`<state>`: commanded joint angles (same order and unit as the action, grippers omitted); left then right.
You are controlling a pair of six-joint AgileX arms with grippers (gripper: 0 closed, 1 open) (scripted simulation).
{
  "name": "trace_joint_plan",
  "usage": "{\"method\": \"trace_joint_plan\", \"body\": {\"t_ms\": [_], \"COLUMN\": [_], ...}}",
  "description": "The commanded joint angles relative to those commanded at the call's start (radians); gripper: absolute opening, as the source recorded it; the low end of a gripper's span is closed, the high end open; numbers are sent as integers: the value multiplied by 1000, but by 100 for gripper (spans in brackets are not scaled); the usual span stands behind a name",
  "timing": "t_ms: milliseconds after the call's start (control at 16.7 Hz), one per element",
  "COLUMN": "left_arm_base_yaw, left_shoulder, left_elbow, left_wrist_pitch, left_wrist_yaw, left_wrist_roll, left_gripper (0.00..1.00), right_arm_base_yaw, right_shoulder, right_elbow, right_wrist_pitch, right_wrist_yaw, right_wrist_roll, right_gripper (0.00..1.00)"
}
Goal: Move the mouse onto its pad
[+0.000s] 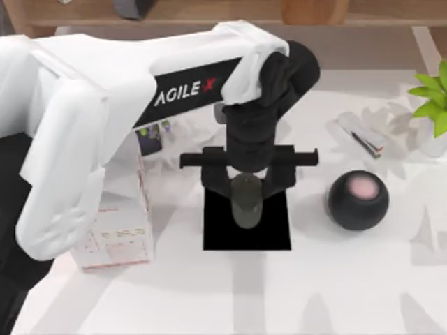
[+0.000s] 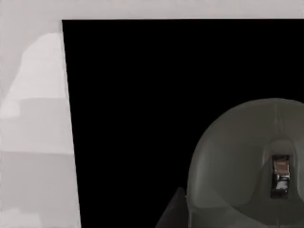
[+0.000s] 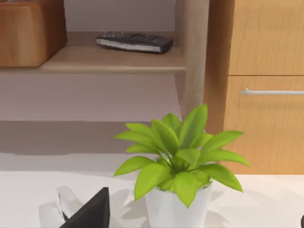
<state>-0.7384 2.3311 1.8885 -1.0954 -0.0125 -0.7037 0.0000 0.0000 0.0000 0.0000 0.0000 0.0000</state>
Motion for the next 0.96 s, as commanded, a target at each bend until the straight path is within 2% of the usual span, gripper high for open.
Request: {"method": "trace_joint_plan", "body": {"t_ms": [600,960], "left_arm_base_yaw": [0,0], "left_shoulder": [0,0], "left_elbow": [0,0], "left_wrist_pitch": [0,0], "left_wrist_yaw": [0,0], "left_wrist_roll": [0,0], "left_gripper": [98,100], "right_arm_base_yaw": [0,0], "right_shoulder": [0,0], "right_elbow": [0,0], "right_wrist_pitch": [0,0], "right_wrist_yaw": [0,0], "right_wrist_roll": [0,0], "right_gripper": [100,100]}}
